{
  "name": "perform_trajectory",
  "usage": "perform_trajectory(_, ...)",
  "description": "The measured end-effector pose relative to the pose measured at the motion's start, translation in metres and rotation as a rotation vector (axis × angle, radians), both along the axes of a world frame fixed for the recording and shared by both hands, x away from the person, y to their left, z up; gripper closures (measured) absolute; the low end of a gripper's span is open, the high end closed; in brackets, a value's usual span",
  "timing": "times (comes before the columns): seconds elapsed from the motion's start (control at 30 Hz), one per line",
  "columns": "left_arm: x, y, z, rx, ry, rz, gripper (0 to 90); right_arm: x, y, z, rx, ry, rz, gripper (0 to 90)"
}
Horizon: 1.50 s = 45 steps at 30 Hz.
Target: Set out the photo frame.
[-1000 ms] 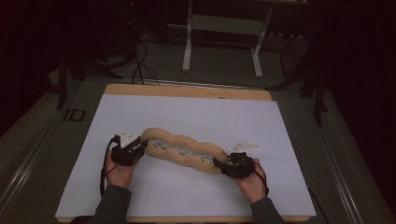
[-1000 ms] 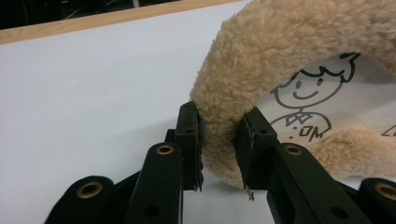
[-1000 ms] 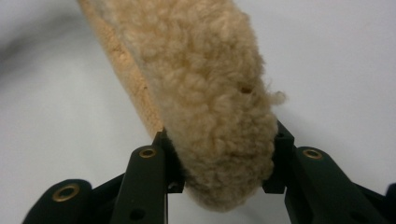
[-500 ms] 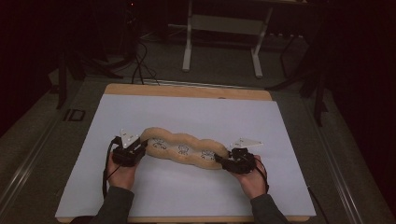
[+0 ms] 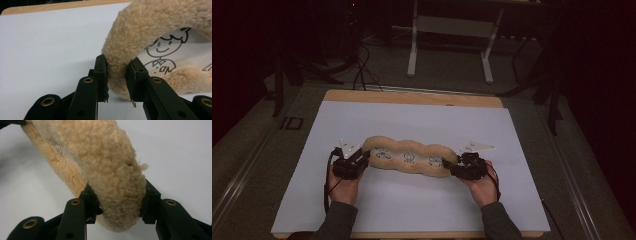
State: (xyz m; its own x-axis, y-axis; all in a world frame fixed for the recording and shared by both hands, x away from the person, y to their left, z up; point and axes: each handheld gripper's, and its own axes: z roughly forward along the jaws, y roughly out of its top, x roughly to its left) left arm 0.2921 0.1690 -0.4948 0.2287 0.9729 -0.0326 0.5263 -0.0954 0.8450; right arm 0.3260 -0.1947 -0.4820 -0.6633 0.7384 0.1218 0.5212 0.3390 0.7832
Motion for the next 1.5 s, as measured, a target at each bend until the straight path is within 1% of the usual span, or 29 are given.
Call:
perform_trajectory(0.1,-0.001,-0.001,0.001,-0.005,-0.002,0.016,73.1,0.003,0.0,0.003,0.009,-0.002,-0.002,57.2)
perform_trajectory(0.17,-0.002,-0.002,0.002,-0.005,-0.012,0.032,73.2,0.005,0.0,0.004,0.016,-0.003,-0.001,57.0)
perform_trajectory(0.2,-0.003,-0.003,0.002,-0.006,-0.014,0.038,73.2,0.006,0.0,0.005,0.011,-0.007,0.004,57.0)
perform_trajectory(0.4,-0.003,-0.005,0.002,-0.014,-0.014,0.053,73.1,0.012,0.0,0.009,0.003,-0.011,0.009,56.2)
perform_trajectory(0.6,-0.003,-0.01,0.001,-0.019,-0.014,0.066,73.0,0.021,-0.002,0.01,0.004,-0.004,0.006,54.1)
perform_trajectory(0.8,-0.002,-0.014,0.0,-0.028,-0.011,0.058,72.8,0.027,-0.006,0.009,0.016,0.003,-0.005,52.5)
perform_trajectory(0.97,-0.002,-0.015,0.0,-0.038,-0.01,0.056,72.7,0.029,-0.009,0.01,0.028,0.008,-0.015,51.8)
perform_trajectory(1.0,-0.002,-0.015,0.0,-0.05,-0.007,0.052,72.7,0.03,-0.01,0.011,0.032,0.009,-0.017,51.7)
perform_trajectory(1.07,-0.001,-0.016,-0.001,-0.058,-0.004,0.045,72.7,0.031,-0.011,0.012,0.032,0.002,-0.018,51.7)
perform_trajectory(1.17,0.0,-0.016,-0.002,-0.062,-0.007,0.038,72.5,0.032,-0.013,0.013,0.029,0.003,-0.021,51.6)
perform_trajectory(1.23,0.001,-0.018,-0.003,-0.073,0.001,0.006,72.3,0.035,-0.018,0.011,0.03,0.008,-0.027,51.3)
perform_trajectory(1.3,0.003,-0.019,-0.005,-0.082,0.006,-0.014,72.1,0.036,-0.021,0.01,0.038,0.014,-0.034,50.9)
perform_trajectory(1.33,0.003,-0.019,-0.005,-0.082,0.006,-0.014,72.1,0.036,-0.021,0.01,0.038,0.014,-0.034,50.9)
perform_trajectory(1.37,0.003,-0.021,-0.006,-0.078,0.006,-0.023,72.0,0.037,-0.025,0.007,0.048,0.024,-0.04,50.8)
perform_trajectory(1.5,0.005,-0.023,-0.008,-0.067,0.011,-0.034,71.9,0.038,-0.029,0.0,0.056,0.037,-0.041,50.8)
